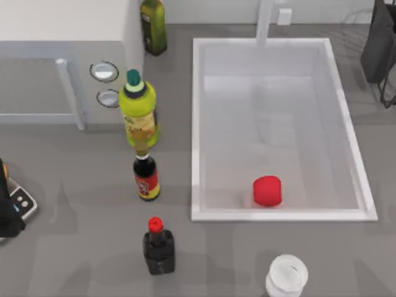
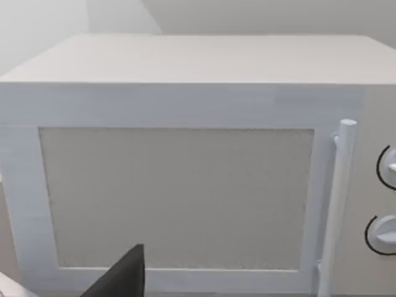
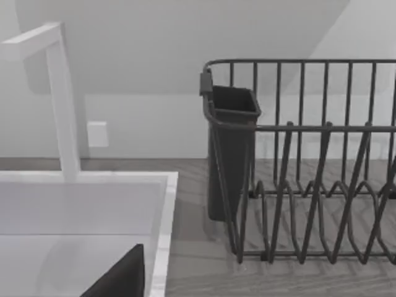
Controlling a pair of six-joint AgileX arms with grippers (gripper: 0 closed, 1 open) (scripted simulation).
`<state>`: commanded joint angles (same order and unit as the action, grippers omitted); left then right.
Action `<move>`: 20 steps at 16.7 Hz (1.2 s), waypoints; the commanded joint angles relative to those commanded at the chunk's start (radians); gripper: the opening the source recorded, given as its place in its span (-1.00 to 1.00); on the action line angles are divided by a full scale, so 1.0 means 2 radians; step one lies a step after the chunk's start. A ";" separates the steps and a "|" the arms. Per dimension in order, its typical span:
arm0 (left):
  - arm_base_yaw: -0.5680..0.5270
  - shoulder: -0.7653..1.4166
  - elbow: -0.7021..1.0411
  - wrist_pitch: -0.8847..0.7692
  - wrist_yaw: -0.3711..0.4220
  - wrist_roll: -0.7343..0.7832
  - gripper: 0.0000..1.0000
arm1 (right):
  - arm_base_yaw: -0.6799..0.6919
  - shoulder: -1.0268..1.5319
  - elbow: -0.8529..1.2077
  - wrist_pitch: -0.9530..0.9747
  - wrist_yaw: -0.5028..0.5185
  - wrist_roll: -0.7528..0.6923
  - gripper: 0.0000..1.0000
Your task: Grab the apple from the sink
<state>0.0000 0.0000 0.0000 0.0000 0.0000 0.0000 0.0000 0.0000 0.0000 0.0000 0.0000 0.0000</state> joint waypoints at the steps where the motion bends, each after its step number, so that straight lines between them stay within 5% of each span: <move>1: 0.000 0.000 0.000 0.000 0.000 0.000 1.00 | 0.000 0.000 0.000 0.000 0.000 0.000 1.00; 13: 0.000 0.000 0.000 0.000 0.000 0.000 1.00 | 0.004 0.015 0.014 -0.009 0.000 0.004 1.00; 20: 0.000 0.000 0.000 0.000 0.000 0.000 1.00 | 0.058 0.226 0.191 -0.124 0.000 0.060 1.00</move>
<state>0.0000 0.0000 0.0000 0.0000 0.0000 0.0000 0.1155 0.4518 0.3816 -0.2473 0.0006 0.1198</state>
